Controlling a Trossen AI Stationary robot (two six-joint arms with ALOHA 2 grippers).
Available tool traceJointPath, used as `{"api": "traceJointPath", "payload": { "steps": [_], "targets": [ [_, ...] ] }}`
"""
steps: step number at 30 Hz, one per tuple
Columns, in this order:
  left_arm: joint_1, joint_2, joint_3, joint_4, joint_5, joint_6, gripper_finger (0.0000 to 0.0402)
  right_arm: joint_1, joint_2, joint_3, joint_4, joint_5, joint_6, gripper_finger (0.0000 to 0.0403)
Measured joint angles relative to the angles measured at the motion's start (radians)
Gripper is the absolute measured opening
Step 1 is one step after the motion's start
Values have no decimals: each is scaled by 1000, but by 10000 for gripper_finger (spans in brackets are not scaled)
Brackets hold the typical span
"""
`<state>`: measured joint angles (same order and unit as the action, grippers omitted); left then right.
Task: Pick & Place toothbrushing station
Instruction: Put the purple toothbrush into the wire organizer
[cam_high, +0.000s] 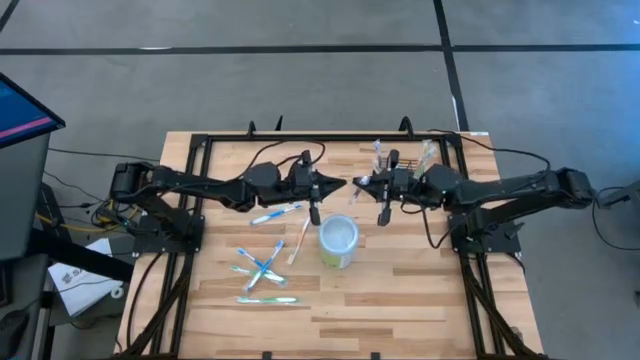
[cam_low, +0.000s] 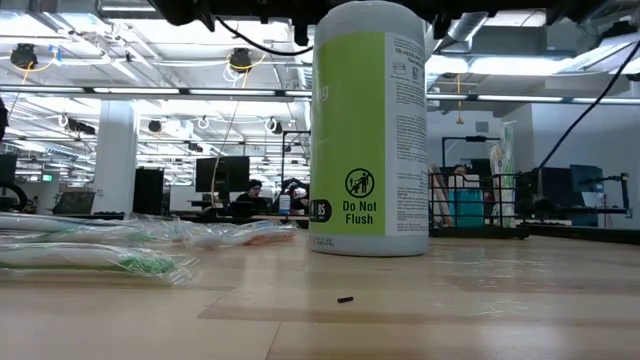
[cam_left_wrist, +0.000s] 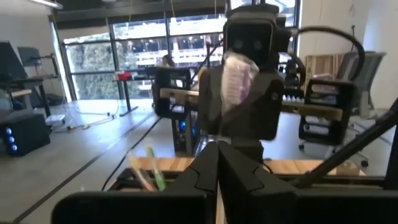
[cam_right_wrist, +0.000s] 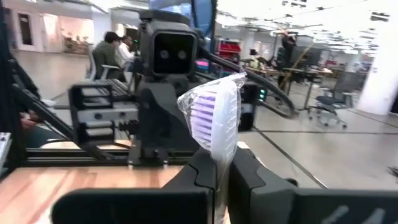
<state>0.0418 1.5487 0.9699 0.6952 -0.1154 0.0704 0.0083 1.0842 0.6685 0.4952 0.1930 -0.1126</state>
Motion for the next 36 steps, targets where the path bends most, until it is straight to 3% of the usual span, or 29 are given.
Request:
{"api": "traceJointPath", "payload": {
  "steps": [5, 14, 21, 36],
  "targets": [
    [-1, -27, 0, -65, 2, 0, 0, 0, -62, -2, -111, 74, -3, 3],
    [-1, -26, 0, -98, 4, 0, 0, -38, -208, -104, -145, 171, 19, 3],
    [-4, -26, 0, -105, 8, 0, 0, -64, -313, -156, -243, 322, 33, 2],
    [-3, -25, -1, -113, 6, 0, 0, -71, -472, -284, -281, 667, 7, 2]
  ]
}}
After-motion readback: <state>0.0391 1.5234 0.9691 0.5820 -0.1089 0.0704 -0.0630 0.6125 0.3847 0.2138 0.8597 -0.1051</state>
